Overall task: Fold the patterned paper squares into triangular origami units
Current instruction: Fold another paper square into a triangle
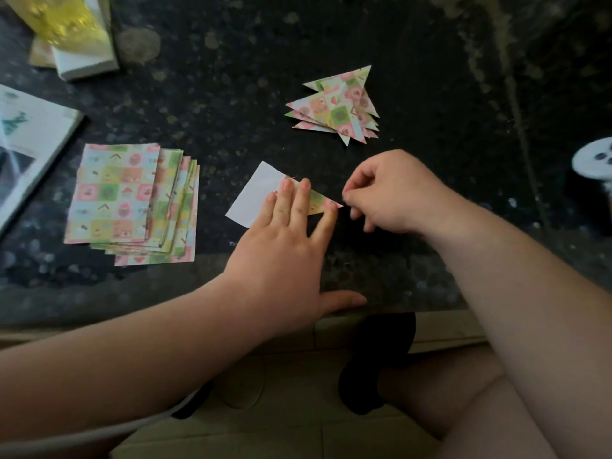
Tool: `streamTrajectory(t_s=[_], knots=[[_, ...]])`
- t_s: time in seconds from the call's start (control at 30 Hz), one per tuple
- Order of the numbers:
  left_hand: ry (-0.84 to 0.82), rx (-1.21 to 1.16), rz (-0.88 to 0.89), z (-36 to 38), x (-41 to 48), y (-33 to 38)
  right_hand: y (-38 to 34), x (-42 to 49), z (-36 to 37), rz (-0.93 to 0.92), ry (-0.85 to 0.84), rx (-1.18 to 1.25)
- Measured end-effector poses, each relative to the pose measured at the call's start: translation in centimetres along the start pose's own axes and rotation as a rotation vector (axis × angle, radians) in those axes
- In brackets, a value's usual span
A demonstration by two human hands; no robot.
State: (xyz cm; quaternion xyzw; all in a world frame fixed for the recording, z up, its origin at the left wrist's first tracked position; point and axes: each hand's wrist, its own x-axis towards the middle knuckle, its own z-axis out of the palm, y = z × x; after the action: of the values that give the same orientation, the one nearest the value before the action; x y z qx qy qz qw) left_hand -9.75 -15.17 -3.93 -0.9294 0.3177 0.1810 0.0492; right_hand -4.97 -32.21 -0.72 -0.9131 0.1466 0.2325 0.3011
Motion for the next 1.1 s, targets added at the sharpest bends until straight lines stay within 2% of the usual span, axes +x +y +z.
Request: streamTrajectory(t_s=[0.2, 0.4, 0.6, 0.7, 0.77, 0.83, 1.1], knots=[[0.014, -0.011, -0.035, 0.0, 0.5, 1.0, 1.2, -0.4, -2.3, 0.085, 0.058, 0.036], [-0.002, 0.015, -0.056, -0.4, 0.7, 1.5, 1.1, -0.8, -1.9, 0.091, -0.009, -0.035], [-0.003, -0.028, -0.043, -0.9, 0.6, 0.5, -0.1, -1.9, -0.2, -0.095, 0.026, -0.06], [0.035, -0.086, -0.039, -0.6, 0.2, -0.4, -1.2, -4.0, 0.7, -0.163, -0.054, -0.282], [0.054, -0.087, -0.026, -0.2, -0.1, -0.8, -1.7, -5.6, 1.3, -0.138, -0.136, -0.511], [0.05, -0.062, -0.008, 0.3, -0.1, -1.0, -1.9, -6.7, 2.3, -0.102, -0.206, -0.627], [0.003, 0.047, -0.039, 0.2, -0.9, -0.6, -2.4, -6.8, 3.0, -0.027, -0.183, -0.656]])
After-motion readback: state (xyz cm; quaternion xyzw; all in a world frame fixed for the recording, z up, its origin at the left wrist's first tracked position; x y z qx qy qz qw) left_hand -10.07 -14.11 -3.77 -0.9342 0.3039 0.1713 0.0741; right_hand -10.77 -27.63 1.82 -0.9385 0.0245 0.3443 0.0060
